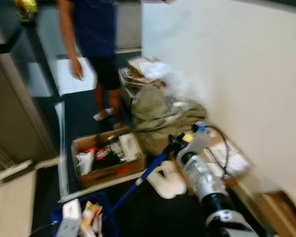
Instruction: Sweep floor
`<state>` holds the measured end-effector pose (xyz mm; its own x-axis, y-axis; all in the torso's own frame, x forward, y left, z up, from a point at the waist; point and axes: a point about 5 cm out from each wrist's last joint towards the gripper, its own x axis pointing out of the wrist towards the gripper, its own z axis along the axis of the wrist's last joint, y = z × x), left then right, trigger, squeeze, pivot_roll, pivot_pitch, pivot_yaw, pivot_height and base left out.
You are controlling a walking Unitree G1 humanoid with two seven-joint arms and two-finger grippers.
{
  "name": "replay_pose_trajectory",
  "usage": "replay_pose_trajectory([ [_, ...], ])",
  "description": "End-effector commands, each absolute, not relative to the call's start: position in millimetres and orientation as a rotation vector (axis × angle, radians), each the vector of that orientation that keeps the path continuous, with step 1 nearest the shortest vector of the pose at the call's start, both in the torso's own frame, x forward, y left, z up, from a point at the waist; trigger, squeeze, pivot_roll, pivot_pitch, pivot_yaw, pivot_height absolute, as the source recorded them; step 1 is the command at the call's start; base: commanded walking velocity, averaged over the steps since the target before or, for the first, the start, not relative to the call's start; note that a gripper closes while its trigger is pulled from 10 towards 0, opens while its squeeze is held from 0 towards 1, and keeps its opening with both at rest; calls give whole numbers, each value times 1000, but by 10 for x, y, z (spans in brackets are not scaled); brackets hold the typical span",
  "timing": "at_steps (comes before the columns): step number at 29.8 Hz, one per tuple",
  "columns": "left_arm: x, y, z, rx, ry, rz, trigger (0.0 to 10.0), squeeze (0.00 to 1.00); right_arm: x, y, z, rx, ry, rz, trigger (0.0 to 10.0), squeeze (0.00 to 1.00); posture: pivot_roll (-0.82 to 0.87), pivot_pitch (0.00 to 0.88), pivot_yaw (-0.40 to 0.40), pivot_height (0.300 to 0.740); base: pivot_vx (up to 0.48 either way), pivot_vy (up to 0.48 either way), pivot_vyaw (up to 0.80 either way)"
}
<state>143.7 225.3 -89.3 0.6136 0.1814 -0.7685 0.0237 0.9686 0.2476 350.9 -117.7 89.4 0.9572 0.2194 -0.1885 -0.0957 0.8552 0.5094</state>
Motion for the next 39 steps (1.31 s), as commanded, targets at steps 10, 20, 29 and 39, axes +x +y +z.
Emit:
replay_pose_trajectory([
  [10, 1454, 2211, -898, 214, 908, 85, 10000, 0, 3497, -1217, 928, 558, 240, 154, 10000, 0, 50, 58, -53, 740, 0, 0, 705],
  [20, 1442, 2200, -903, 196, 910, 70, 10000, 0, 3517, -1251, 959, 568, 236, 128, 10000, 0, 47, 62, -52, 740, 0, 0, 0],
  [29, 1437, 2204, -903, 193, 910, 67, 10000, 0, 3537, -1289, 984, 550, 244, 98, 10000, 0, 48, 61, -51, 740, 0, 0, 0],
  [39, 1458, 2156, -906, 186, 906, 51, 10000, 0, 3627, -1450, 1111, 619, 216, -84, 10000, 0, 49, 63, -51, 740, 223, 0, 0],
])
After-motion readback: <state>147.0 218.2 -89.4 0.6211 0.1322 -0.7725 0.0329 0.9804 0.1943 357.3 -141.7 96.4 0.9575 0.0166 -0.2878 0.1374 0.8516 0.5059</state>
